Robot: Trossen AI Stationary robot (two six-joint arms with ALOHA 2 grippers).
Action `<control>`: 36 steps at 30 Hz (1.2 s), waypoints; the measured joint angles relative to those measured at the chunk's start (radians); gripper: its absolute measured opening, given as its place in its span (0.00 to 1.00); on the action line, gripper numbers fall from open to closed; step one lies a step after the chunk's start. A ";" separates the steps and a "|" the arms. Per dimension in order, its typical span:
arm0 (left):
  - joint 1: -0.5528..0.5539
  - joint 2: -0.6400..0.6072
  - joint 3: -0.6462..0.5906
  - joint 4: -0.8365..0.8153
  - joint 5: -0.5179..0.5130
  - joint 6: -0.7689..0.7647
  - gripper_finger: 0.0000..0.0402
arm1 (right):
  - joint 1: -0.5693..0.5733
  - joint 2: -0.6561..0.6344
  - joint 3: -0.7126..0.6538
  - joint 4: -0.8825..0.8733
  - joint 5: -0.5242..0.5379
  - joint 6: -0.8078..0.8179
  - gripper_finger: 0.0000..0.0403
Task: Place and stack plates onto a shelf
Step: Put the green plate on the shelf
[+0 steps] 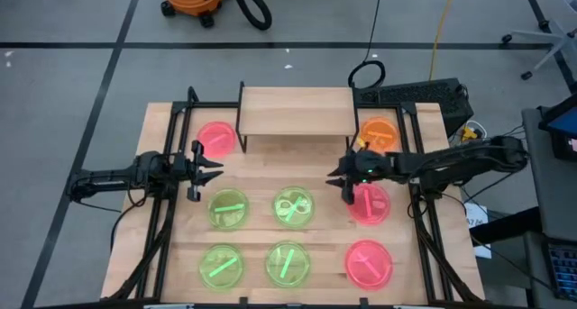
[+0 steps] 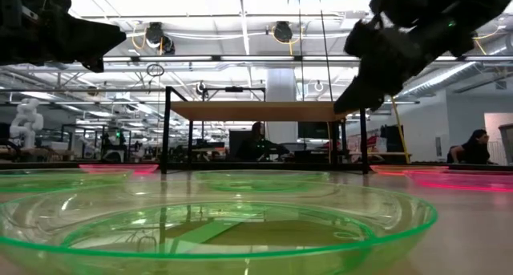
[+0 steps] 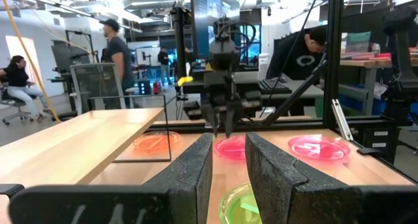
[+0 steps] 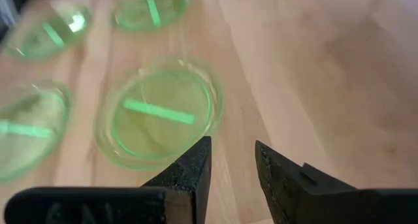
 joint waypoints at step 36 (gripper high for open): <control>0.000 0.000 0.000 0.000 0.000 0.000 0.25 | 0.390 0.445 0.071 0.359 0.293 -0.664 0.26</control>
